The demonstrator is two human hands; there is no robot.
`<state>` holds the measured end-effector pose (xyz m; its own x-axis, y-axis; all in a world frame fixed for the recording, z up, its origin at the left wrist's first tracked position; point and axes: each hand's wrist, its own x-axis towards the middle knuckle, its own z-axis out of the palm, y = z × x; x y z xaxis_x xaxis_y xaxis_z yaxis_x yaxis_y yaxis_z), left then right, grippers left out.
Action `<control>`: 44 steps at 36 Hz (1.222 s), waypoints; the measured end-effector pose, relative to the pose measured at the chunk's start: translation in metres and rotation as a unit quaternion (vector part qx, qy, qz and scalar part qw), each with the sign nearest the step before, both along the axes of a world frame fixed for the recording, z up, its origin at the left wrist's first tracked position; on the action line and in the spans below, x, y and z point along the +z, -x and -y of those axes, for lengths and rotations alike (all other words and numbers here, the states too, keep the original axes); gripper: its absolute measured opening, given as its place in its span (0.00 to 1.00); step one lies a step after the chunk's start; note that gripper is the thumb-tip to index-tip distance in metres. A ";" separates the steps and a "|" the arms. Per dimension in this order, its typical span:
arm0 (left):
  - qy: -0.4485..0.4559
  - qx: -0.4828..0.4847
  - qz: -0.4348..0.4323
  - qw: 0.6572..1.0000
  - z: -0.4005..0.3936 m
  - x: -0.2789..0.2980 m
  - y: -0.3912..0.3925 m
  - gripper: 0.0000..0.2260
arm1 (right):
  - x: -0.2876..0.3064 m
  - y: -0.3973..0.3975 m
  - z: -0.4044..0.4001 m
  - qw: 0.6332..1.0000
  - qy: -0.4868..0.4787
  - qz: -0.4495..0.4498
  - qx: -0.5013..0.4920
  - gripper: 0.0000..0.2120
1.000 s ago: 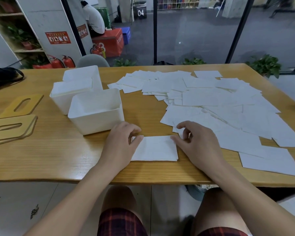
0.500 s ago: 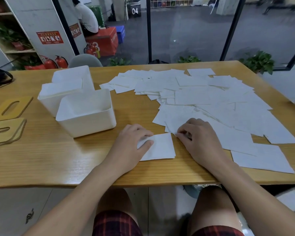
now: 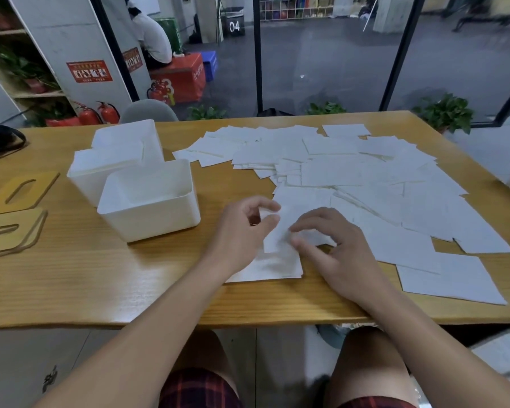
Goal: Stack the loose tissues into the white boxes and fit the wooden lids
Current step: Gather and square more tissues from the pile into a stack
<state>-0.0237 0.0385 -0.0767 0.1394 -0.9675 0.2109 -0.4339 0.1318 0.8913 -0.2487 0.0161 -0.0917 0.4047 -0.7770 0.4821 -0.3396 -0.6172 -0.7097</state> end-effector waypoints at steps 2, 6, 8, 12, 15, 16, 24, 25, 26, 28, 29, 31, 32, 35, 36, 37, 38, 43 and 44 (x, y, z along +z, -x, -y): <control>0.021 -0.003 -0.003 1.000 -0.002 -0.001 -0.004 0.07 | 0.000 0.003 0.004 0.999 0.007 0.011 -0.042 0.08; 0.055 -0.031 -0.029 0.998 -0.010 0.007 -0.009 0.10 | 0.000 0.006 0.008 0.997 -0.003 -0.027 -0.070 0.24; 0.062 -0.052 -0.047 0.996 -0.014 0.011 -0.012 0.11 | 0.002 0.005 0.009 0.997 -0.054 -0.024 -0.045 0.30; 0.070 -0.063 -0.094 0.991 -0.023 0.013 -0.021 0.13 | 0.003 0.002 0.015 0.989 -0.128 0.070 -0.029 0.24; 0.062 -0.043 -0.091 0.993 -0.028 0.006 -0.032 0.11 | 0.004 0.005 0.018 0.978 -0.161 0.128 -0.023 0.16; 0.058 -0.033 -0.081 0.994 -0.029 0.004 -0.035 0.10 | 0.003 0.006 0.018 0.974 -0.176 0.140 -0.015 0.14; 0.019 0.033 0.035 0.999 -0.044 -0.002 -0.051 0.06 | 0.002 -0.009 0.011 0.983 -0.158 0.080 -0.038 0.13; 0.013 0.038 0.050 0.998 -0.045 -0.003 -0.053 0.06 | 0.001 -0.011 0.011 0.986 -0.151 0.063 -0.042 0.12; 0.007 0.040 0.063 0.997 -0.045 -0.005 -0.055 0.06 | 0.000 -0.013 0.010 0.987 -0.145 0.048 -0.045 0.11; 0.000 0.041 0.085 0.996 -0.046 -0.007 -0.057 0.08 | -0.002 -0.017 0.008 0.989 -0.136 0.027 -0.048 0.10; -0.003 0.041 0.097 0.994 -0.047 -0.009 -0.058 0.08 | -0.002 -0.018 0.007 0.990 -0.132 0.018 -0.051 0.10; -0.009 0.042 0.121 0.992 -0.048 -0.011 -0.058 0.09 | -0.004 -0.020 0.006 0.991 -0.124 -0.003 -0.058 0.10; -0.013 0.043 0.132 0.990 -0.048 -0.012 -0.058 0.09 | -0.005 -0.020 0.005 0.991 -0.121 -0.011 -0.059 0.10; -0.024 0.048 0.167 0.984 -0.048 -0.015 -0.061 0.07 | -0.006 -0.020 0.004 0.992 -0.109 -0.030 -0.054 0.10; -0.024 0.048 0.182 0.982 -0.049 -0.016 -0.062 0.07 | -0.006 -0.019 0.003 0.993 -0.098 -0.042 -0.055 0.10; -0.023 0.046 0.195 0.979 -0.049 -0.016 -0.064 0.06 | -0.006 -0.019 0.003 0.993 -0.080 -0.057 -0.059 0.10; -0.021 0.044 0.203 0.978 -0.049 -0.016 -0.065 0.06 | -0.007 -0.019 0.003 0.994 -0.058 -0.071 -0.064 0.10; -0.001 0.044 0.236 0.971 -0.048 -0.014 -0.071 0.07 | -0.003 -0.021 0.015 0.987 -0.005 -0.128 -0.096 0.05; 0.012 0.051 0.242 0.969 -0.047 -0.013 -0.070 0.08 | -0.002 -0.022 0.020 0.986 0.000 -0.137 -0.100 0.05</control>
